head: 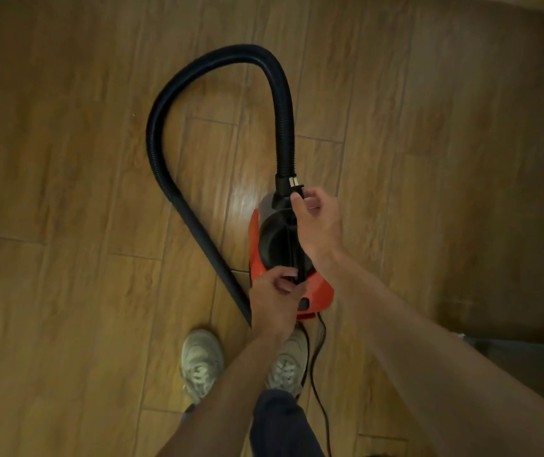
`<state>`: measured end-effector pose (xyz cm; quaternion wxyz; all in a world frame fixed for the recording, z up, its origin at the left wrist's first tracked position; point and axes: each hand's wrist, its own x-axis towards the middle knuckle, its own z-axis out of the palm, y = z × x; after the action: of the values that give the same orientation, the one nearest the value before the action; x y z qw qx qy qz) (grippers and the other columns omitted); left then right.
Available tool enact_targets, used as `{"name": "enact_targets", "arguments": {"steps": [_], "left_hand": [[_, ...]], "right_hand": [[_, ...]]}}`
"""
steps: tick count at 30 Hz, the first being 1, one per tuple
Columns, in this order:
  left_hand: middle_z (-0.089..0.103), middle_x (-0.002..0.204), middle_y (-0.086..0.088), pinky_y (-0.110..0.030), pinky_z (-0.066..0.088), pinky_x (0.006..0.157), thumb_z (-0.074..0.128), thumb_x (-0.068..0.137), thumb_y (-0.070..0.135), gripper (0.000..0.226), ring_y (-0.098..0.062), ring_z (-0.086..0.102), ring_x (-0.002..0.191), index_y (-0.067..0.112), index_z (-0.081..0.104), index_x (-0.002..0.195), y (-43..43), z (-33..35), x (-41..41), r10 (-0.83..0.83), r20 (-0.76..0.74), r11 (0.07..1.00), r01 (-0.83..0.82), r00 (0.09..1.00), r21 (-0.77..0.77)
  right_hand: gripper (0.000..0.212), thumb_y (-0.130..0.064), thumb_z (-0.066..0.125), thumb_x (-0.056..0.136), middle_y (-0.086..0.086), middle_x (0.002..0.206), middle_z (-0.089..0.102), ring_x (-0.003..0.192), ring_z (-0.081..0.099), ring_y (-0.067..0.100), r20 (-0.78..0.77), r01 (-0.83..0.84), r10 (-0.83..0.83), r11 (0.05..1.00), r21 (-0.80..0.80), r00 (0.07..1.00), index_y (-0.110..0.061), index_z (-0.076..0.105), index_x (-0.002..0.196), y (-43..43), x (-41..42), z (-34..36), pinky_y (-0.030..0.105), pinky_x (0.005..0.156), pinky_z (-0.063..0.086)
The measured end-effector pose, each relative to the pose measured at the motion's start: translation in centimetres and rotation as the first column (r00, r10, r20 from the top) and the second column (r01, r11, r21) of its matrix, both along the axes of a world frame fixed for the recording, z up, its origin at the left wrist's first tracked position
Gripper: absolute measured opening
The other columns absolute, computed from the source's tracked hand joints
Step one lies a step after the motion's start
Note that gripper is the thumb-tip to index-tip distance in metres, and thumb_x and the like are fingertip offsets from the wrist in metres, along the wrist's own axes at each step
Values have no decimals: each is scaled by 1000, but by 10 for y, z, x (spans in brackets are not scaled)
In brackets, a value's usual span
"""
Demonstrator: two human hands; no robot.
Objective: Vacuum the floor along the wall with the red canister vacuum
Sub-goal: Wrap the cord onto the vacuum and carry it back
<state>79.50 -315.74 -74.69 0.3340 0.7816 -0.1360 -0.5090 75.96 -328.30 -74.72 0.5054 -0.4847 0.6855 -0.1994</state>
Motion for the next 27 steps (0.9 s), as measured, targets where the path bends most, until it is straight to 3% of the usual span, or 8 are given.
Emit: {"name": "enact_targets", "arguments": {"steps": [3, 7, 9, 11, 14, 18, 22, 27], "left_hand": [[62, 63, 6, -19, 52, 62, 78, 80, 7, 22, 0, 60, 57, 25, 69, 90, 10, -8, 6, -88, 48, 996, 89, 995, -17], [62, 68, 3, -11, 46, 58, 79, 80, 9, 17, 2, 58, 61, 19, 68, 88, 14, -14, 8, -101, 75, 995, 102, 992, 0], [61, 68, 1, -10, 45, 57, 81, 77, 10, 17, 4, 56, 60, 11, 67, 85, 12, -16, 7, -88, 78, 996, 87, 993, 14], [58, 66, 2, -12, 45, 57, 84, 74, 10, 21, 2, 55, 58, 10, 63, 80, 10, -21, 2, -71, 65, 997, 70, 995, 25], [57, 69, 3, -11, 44, 56, 85, 74, 12, 29, -2, 51, 57, 10, 56, 80, 8, -27, -6, -82, 46, 994, 78, 996, 78], [61, 75, -5, -14, 45, 56, 86, 73, 19, 34, -8, 53, 62, 11, 54, 80, 7, -39, -9, -85, 64, 990, 78, 994, 114], [63, 74, -1, -21, 44, 58, 85, 74, 30, 35, -11, 58, 68, 14, 54, 82, 10, -44, -7, -186, 85, 976, 174, 979, 127], [62, 72, 4, -34, 52, 64, 81, 76, 39, 36, -9, 60, 68, 15, 55, 84, 8, -47, 0, -304, 118, 950, 292, 945, 108]], "right_hand": [[18, -31, 61, 98, 9, 98, 68, 88, 68, 22, -4, -23, 23, 999, -24, 1000, -15, 70, 104, -5, 4, -15, 44, 79, 61], [22, -34, 59, 100, 12, 101, 65, 74, 62, 9, -61, -71, 68, 996, -47, 996, -16, 70, 108, -2, 7, -36, 13, 63, 52], [24, -39, 58, 99, 15, 105, 64, 77, 65, 13, -66, -61, 58, 997, -56, 996, -21, 69, 109, 3, 7, -45, 17, 66, 54], [24, -39, 58, 99, 8, 109, 58, 83, 65, 13, -74, -49, 44, 996, -71, 996, -22, 68, 111, 5, 7, -46, 23, 77, 57], [23, -34, 61, 99, -10, 102, 41, 91, 63, 11, -109, -44, 37, 997, -63, 993, -20, 67, 116, 8, 3, -47, 18, 83, 52], [25, -34, 64, 97, -15, 98, 38, 86, 61, 6, -108, -46, 39, 997, -63, 993, -19, 68, 117, 9, 1, -51, 5, 73, 46], [27, -35, 64, 97, -8, 104, 46, 84, 59, 1, -134, -53, 43, 996, -77, 990, -18, 68, 118, 8, 0, -55, -2, 69, 43], [27, -35, 62, 98, 7, 110, 59, 87, 48, -22, -184, -64, 44, 992, -109, 982, -16, 68, 115, 8, 4, -62, -4, 70, 38]]}}
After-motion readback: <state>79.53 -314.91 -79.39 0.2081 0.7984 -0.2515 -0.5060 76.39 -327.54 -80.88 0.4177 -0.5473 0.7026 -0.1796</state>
